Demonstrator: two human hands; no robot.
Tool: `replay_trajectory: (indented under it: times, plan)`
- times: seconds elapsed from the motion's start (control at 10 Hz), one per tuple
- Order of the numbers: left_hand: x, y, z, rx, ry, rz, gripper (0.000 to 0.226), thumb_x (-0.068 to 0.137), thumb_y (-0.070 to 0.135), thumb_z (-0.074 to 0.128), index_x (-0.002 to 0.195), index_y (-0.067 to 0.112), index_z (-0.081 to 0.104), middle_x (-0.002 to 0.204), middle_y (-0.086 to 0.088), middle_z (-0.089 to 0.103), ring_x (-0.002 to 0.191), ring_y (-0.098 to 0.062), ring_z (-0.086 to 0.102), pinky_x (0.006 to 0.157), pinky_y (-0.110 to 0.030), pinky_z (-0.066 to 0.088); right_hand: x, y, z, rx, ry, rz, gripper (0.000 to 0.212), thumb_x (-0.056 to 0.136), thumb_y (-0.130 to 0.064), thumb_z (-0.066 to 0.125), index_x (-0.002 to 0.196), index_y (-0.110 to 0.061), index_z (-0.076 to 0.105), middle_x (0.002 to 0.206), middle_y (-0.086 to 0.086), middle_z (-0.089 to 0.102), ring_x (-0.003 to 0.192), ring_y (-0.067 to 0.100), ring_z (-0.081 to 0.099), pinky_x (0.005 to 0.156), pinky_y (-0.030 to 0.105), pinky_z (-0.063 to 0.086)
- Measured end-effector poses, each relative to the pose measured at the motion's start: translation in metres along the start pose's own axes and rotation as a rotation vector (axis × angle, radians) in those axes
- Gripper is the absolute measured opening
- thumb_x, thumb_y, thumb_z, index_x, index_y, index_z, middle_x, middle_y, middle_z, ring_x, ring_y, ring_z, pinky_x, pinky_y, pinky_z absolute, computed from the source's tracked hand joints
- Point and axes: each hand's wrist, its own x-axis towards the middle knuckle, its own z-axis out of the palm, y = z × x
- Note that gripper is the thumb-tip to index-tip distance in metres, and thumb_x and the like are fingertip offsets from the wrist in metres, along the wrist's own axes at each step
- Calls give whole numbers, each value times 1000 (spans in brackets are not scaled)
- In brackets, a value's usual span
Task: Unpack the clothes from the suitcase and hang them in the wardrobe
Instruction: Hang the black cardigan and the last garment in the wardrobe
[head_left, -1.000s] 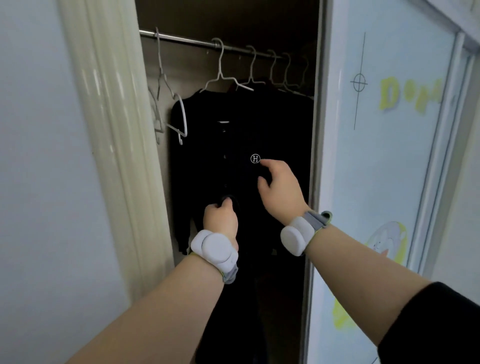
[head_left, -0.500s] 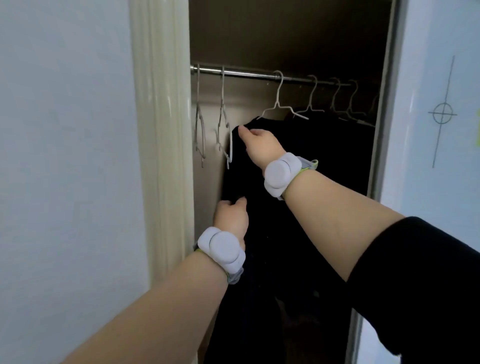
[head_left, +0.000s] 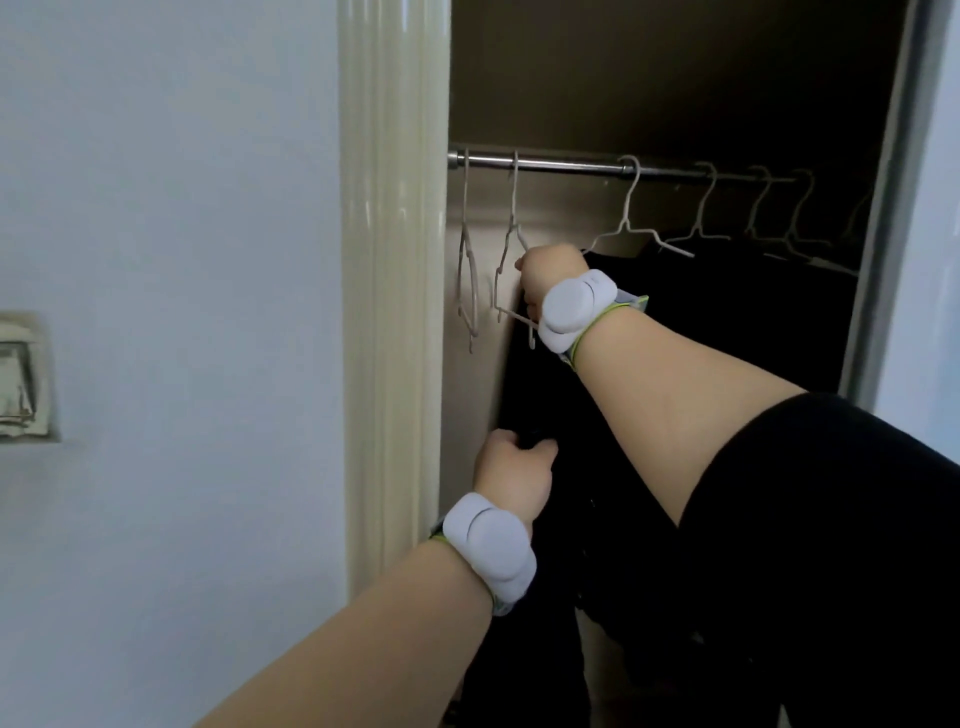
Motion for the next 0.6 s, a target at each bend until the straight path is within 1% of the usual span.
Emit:
replay_trajectory:
  times: [0.1,0.2,0.3,0.4,0.5,0.6]
  plan:
    - [1,-1,3,6,5,11,29,59,36,56,81,17,57,91,-19,69,87,-34,67,83,-53,54,1,-10,-10,-504,17,-188,24,99,-11,38,97,3,58,130,16,55,116,28,53,97,29,40]
    - [7,-7,7,-11,-21,25,36,54,40,60,80,16,59,89,-19,70,86,-35,67,82,-56,54,-16,1,-24,-190,150,-187,38,96,-18,35,117,5,58,107,23,60,85,24,48,76,31,41]
    - [9,-13,11,-8,-51,14,40,52,44,60,81,16,60,89,-16,71,86,-34,68,82,-53,54,-20,7,-35,-206,249,-247,33,99,-18,31,91,1,57,88,15,48,81,23,43,71,28,33]
    - [14,-15,15,-18,-34,35,33,56,39,59,78,14,61,88,-20,70,85,-36,68,79,-53,55,-34,7,-47,-161,300,-336,33,100,-20,32,86,-1,55,88,13,51,83,25,47,69,26,30]
    - [18,-16,17,-40,-21,40,29,55,38,60,74,17,59,88,-20,70,85,-36,68,80,-54,55,-60,35,-47,-90,364,-394,33,98,-23,39,71,-9,50,69,3,49,66,19,45,57,31,27]
    - [19,-18,17,-30,-11,25,21,60,35,62,72,20,54,87,-15,69,85,-33,67,82,-51,54,-72,71,-44,-62,270,-249,14,90,-19,49,77,-14,50,63,4,58,51,17,50,52,31,42]
